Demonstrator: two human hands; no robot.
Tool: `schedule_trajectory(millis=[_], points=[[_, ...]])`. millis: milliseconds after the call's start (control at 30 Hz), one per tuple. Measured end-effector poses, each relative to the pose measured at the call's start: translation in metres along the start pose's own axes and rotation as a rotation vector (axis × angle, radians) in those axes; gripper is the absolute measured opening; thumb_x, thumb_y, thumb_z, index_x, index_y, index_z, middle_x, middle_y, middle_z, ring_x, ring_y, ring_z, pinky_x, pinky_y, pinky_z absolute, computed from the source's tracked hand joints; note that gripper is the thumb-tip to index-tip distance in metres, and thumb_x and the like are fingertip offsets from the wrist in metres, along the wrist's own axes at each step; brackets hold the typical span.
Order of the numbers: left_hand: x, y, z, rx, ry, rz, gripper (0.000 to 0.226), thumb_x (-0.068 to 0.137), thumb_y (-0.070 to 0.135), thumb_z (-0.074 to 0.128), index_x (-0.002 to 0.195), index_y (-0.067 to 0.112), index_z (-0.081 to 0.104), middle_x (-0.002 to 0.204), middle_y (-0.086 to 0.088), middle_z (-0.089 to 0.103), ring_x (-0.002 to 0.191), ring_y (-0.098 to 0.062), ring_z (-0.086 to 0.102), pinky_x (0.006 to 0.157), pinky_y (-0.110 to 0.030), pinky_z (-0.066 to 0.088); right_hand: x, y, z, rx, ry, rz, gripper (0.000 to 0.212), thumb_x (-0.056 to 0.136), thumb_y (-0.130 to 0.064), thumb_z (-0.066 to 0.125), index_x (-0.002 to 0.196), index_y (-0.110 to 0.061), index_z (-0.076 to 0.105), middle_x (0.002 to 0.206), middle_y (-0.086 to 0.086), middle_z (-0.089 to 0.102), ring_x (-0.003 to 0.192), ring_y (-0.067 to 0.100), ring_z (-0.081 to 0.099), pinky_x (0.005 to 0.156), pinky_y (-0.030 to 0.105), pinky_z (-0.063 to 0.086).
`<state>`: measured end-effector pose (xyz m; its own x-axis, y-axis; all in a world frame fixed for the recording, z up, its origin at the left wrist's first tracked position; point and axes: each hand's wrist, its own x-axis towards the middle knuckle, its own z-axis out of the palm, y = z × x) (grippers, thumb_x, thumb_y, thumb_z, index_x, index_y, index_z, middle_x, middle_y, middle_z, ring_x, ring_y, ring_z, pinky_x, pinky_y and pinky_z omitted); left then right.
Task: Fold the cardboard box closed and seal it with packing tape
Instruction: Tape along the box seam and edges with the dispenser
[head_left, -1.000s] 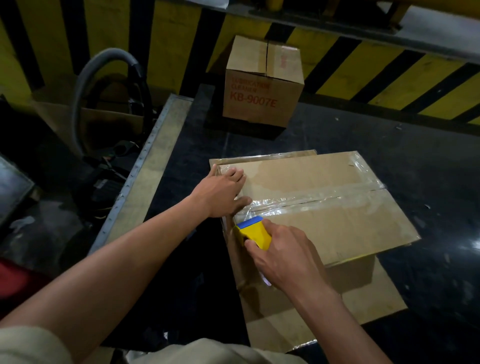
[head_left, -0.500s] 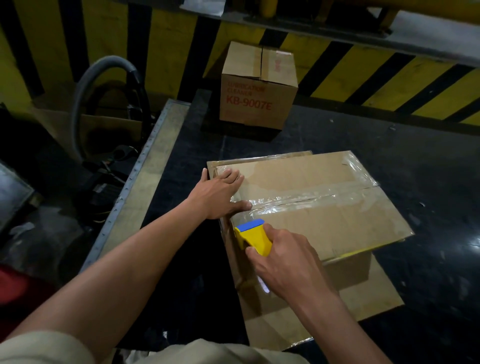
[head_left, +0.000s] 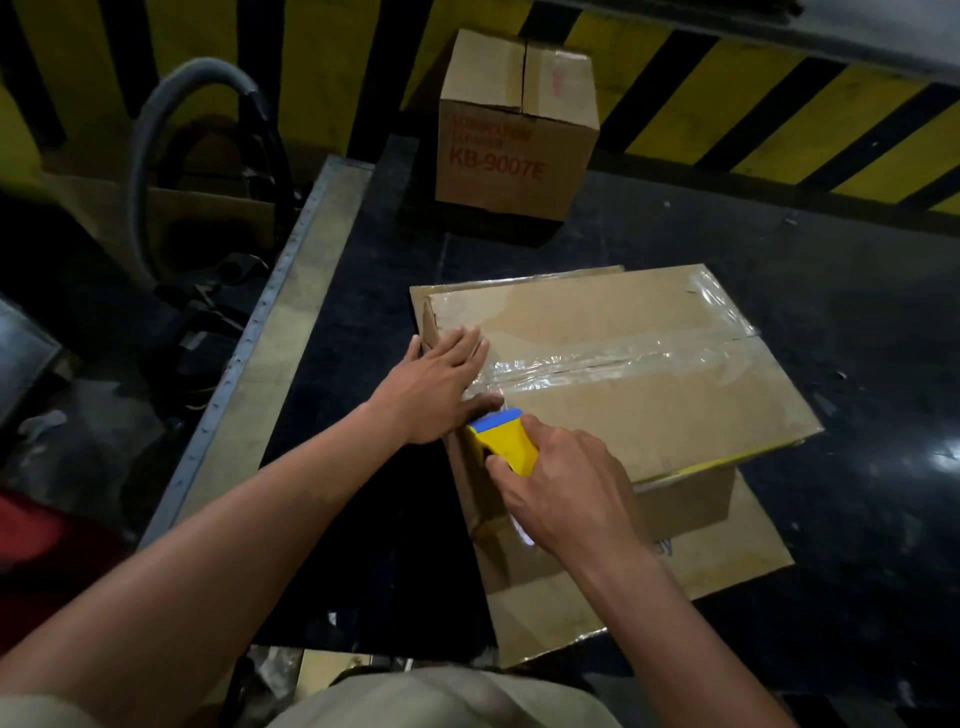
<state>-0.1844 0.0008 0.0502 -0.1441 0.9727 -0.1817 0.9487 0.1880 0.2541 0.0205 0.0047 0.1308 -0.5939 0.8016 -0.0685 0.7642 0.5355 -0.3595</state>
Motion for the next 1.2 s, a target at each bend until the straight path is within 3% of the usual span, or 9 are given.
schedule_trajectory(millis=[133,333,467,633,800,1000,1200], points=[[0.002,0.0,-0.005,-0.003,-0.02,-0.009,0.099,0.084,0.082,0.013,0.163,0.022,0.009,0.171,0.005,-0.001,0.156,-0.012,-0.006,0.122,-0.06,0.001,-0.009,0.002,-0.005,0.063,-0.03,-0.03,0.043,0.08,-0.054,0.049,0.108,-0.022,0.056,0.082,0.011,0.066,0.086,0.036,0.061,0.068,0.038,0.049],[0.005,0.003,-0.006,-0.053,-0.036,-0.039,0.088,0.095,0.073,0.033,0.163,0.021,0.011,0.171,0.004,0.0,0.156,-0.012,-0.006,0.119,-0.067,0.006,-0.036,0.007,-0.013,0.123,-0.036,-0.051,0.042,0.082,-0.051,0.05,0.111,-0.022,0.059,0.072,0.01,0.066,0.081,0.033,0.06,0.07,0.038,0.05],[0.004,0.008,-0.01,-0.037,-0.043,-0.055,0.089,0.095,0.071,0.036,0.163,0.02,0.009,0.171,0.003,-0.002,0.156,-0.013,-0.007,0.118,-0.07,0.007,-0.039,0.01,0.003,0.112,-0.038,-0.009,0.056,0.084,-0.055,0.052,0.129,-0.021,0.054,0.081,0.011,0.063,0.083,0.034,0.058,0.064,0.035,0.037],[0.001,0.012,-0.004,-0.029,-0.057,-0.072,0.107,0.085,0.087,0.032,0.163,0.02,0.001,0.17,0.004,-0.011,0.155,-0.014,-0.013,0.119,-0.069,0.003,-0.04,0.012,0.006,0.097,-0.009,0.003,0.062,0.083,-0.059,0.05,0.134,-0.024,0.049,0.089,0.012,0.063,0.088,0.034,0.06,0.068,0.037,0.041],[-0.002,0.009,-0.001,-0.022,-0.052,-0.062,0.116,0.077,0.094,0.028,0.162,0.022,-0.005,0.169,0.005,-0.016,0.154,-0.014,-0.017,0.12,-0.068,0.0,-0.051,0.009,0.002,0.122,-0.015,0.019,0.064,0.088,-0.056,0.051,0.144,-0.029,0.039,0.086,0.006,0.045,0.092,0.032,0.057,0.066,0.033,0.032],[0.001,0.009,-0.004,-0.069,-0.06,-0.071,0.111,0.079,0.092,0.027,0.163,0.024,0.002,0.17,0.007,-0.01,0.155,-0.012,-0.014,0.119,-0.07,0.001,-0.049,0.003,-0.025,0.201,-0.007,0.003,0.061,0.089,-0.048,0.058,0.143,-0.022,0.047,0.105,0.016,0.068,0.102,0.032,0.058,0.079,0.035,0.041],[0.001,0.011,-0.017,-0.119,-0.091,-0.089,0.092,0.092,0.079,0.028,0.163,0.023,0.011,0.171,0.007,-0.003,0.156,-0.011,-0.007,0.114,-0.074,0.004,-0.04,-0.005,-0.057,0.214,-0.007,0.051,0.049,0.084,-0.05,0.063,0.121,-0.018,0.063,0.101,0.012,0.071,0.096,0.033,0.062,0.075,0.037,0.05]])
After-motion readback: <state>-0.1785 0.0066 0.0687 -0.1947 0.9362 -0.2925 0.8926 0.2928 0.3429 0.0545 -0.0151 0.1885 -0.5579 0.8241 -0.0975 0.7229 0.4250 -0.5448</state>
